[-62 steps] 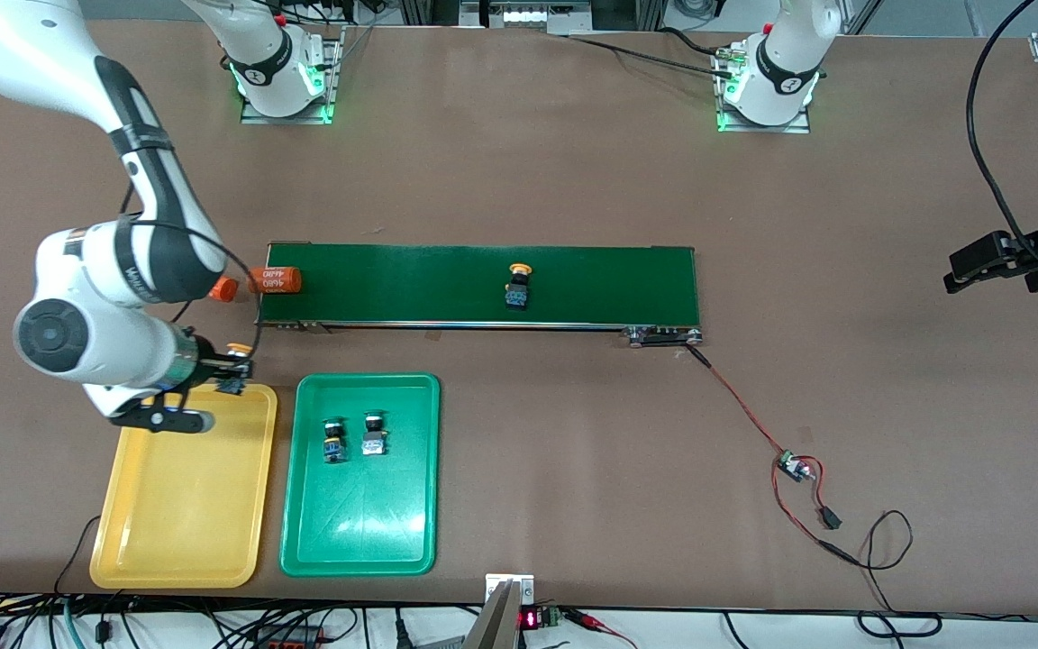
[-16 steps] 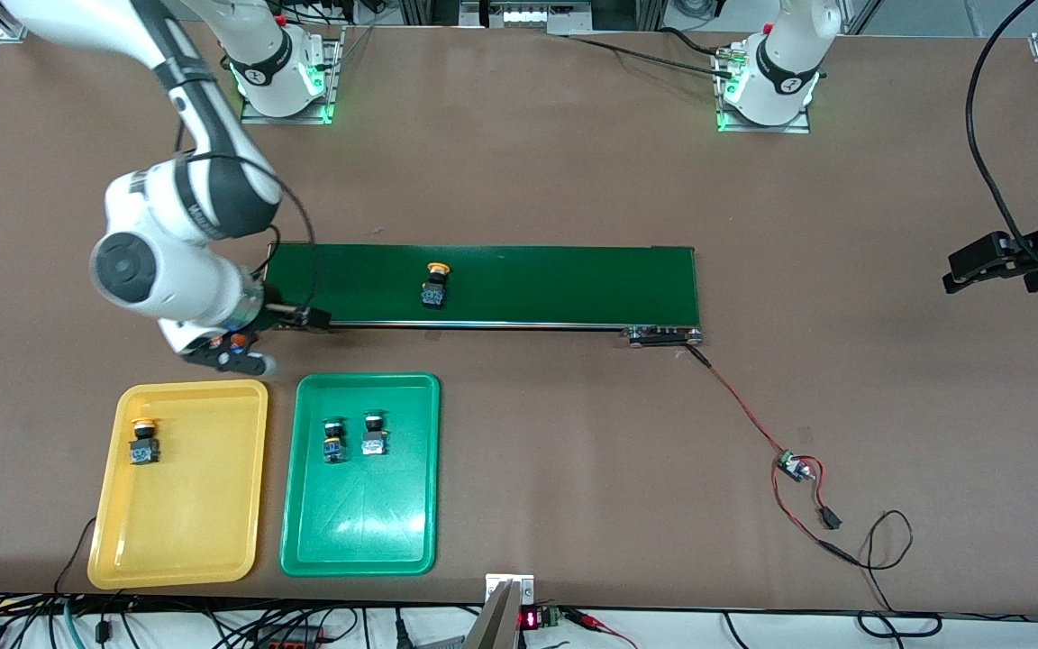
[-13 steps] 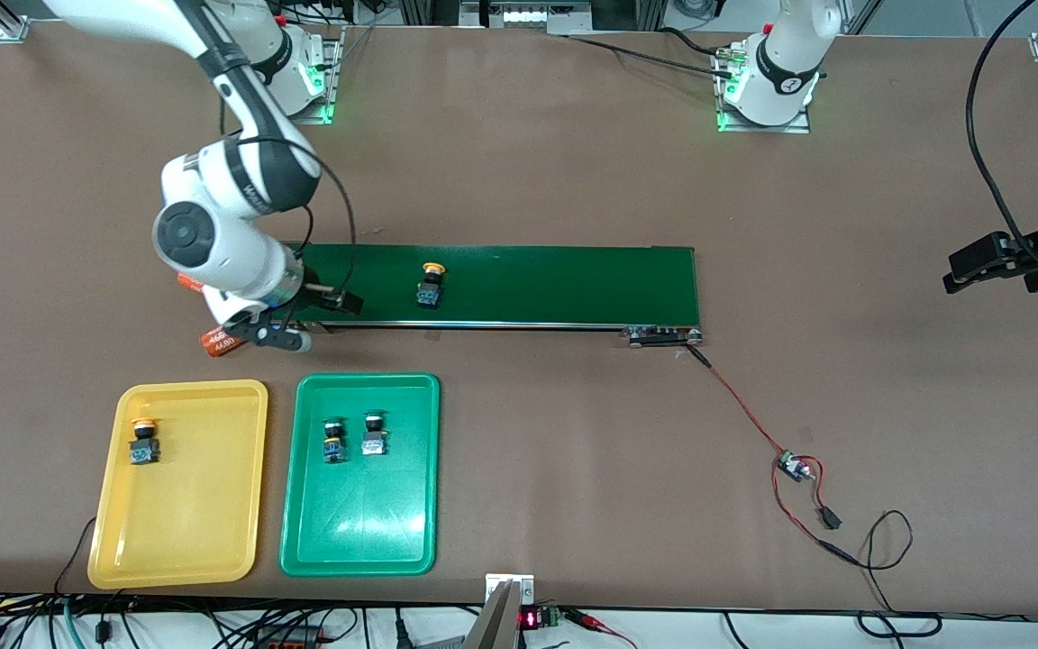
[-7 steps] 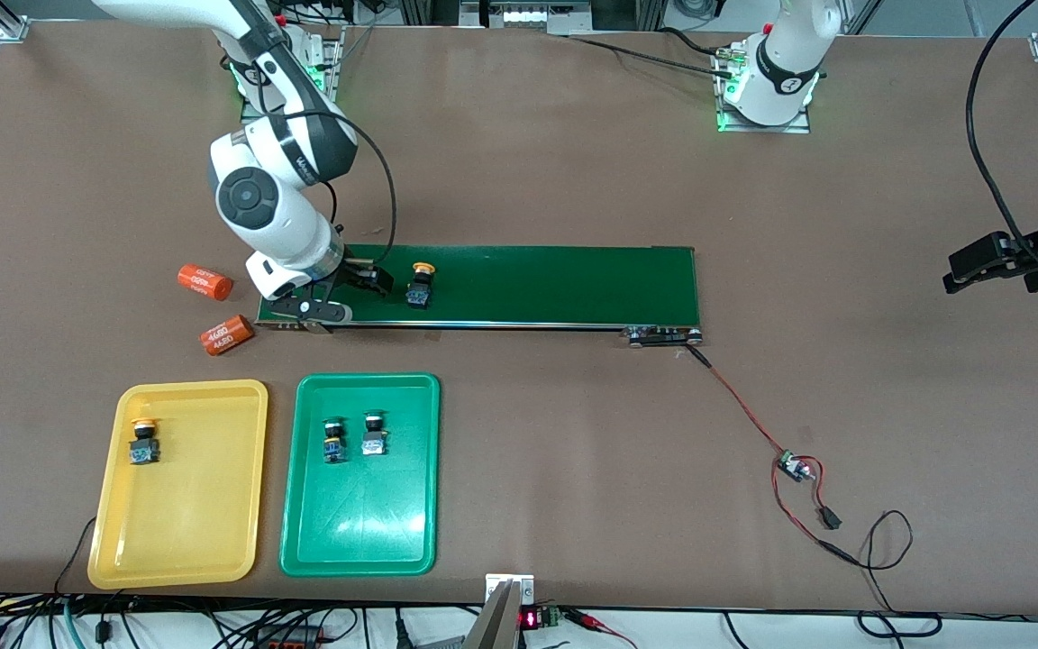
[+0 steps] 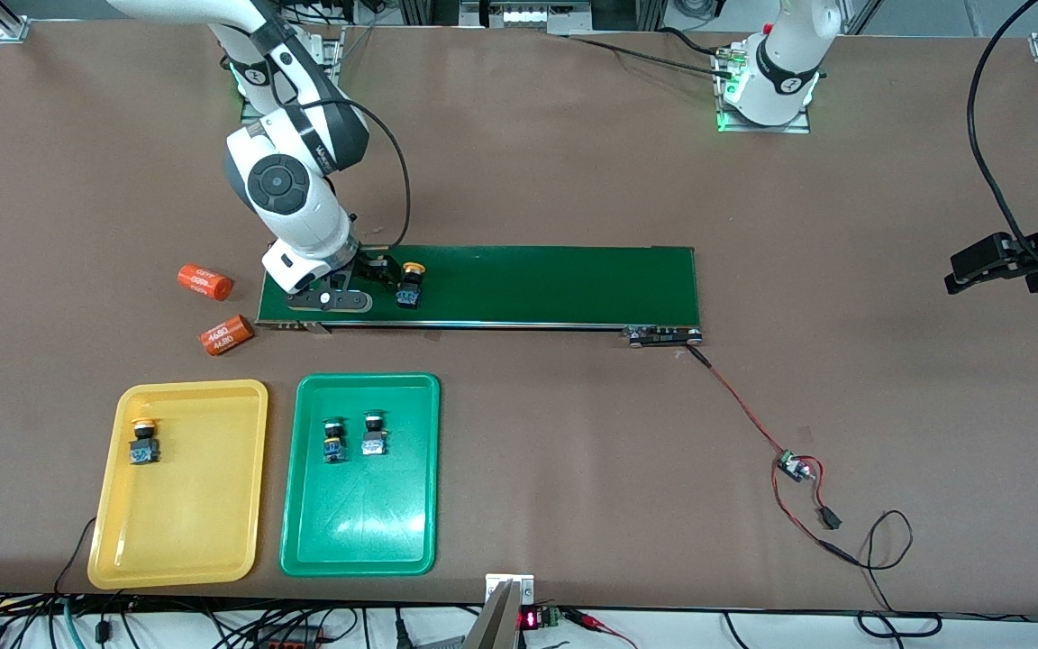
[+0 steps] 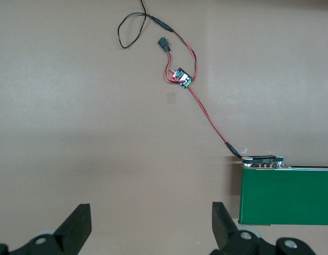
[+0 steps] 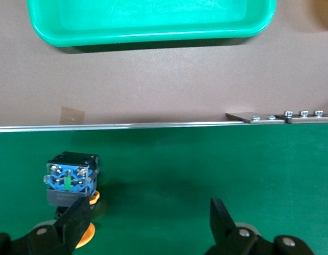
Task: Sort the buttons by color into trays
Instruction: 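Move the right gripper back to the belt and grasp the last button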
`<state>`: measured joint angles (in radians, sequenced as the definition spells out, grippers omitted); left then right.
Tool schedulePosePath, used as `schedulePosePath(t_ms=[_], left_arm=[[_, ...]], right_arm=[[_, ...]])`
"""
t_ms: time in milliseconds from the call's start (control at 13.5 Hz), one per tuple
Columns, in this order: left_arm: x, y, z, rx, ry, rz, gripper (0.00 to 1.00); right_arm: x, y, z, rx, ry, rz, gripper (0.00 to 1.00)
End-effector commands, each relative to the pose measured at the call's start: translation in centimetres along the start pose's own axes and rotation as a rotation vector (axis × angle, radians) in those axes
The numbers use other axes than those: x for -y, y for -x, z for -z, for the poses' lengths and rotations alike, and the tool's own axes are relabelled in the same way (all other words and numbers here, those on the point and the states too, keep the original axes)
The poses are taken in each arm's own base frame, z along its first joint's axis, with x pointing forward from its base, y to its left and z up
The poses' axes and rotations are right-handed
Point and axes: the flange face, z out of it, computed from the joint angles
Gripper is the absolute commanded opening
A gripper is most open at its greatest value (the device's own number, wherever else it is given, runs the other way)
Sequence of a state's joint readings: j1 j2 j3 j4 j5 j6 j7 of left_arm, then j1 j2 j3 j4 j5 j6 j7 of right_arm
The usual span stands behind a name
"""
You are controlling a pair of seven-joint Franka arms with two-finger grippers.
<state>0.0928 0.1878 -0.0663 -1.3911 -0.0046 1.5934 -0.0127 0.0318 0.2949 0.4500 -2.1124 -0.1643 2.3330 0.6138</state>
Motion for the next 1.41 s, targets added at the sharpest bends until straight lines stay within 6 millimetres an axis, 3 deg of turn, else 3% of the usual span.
schedulePosePath(t_ms=[0, 446, 1040, 1337], left_arm=[[0.1, 0.0, 0.2, -0.01, -0.008, 0.004, 1.0], [0.4, -1.1, 0.0, -0.067, -0.015, 0.006, 1.0], [0.4, -1.1, 0.0, -0.069, -0.014, 0.006, 1.0], [0.4, -1.1, -0.1, -0.067, -0.012, 0.008, 1.0]], right_arm=[[-0.1, 0.5, 0.4, -0.025, 0.001, 0.013, 1.0], [-0.1, 0.6, -1.1, -0.025, -0.017, 0.011, 1.0], [-0.2, 0.6, -1.5, -0.023, -0.021, 0.01, 1.0], [-0.6, 0.5, -3.1, -0.002, -0.029, 0.006, 1.0]])
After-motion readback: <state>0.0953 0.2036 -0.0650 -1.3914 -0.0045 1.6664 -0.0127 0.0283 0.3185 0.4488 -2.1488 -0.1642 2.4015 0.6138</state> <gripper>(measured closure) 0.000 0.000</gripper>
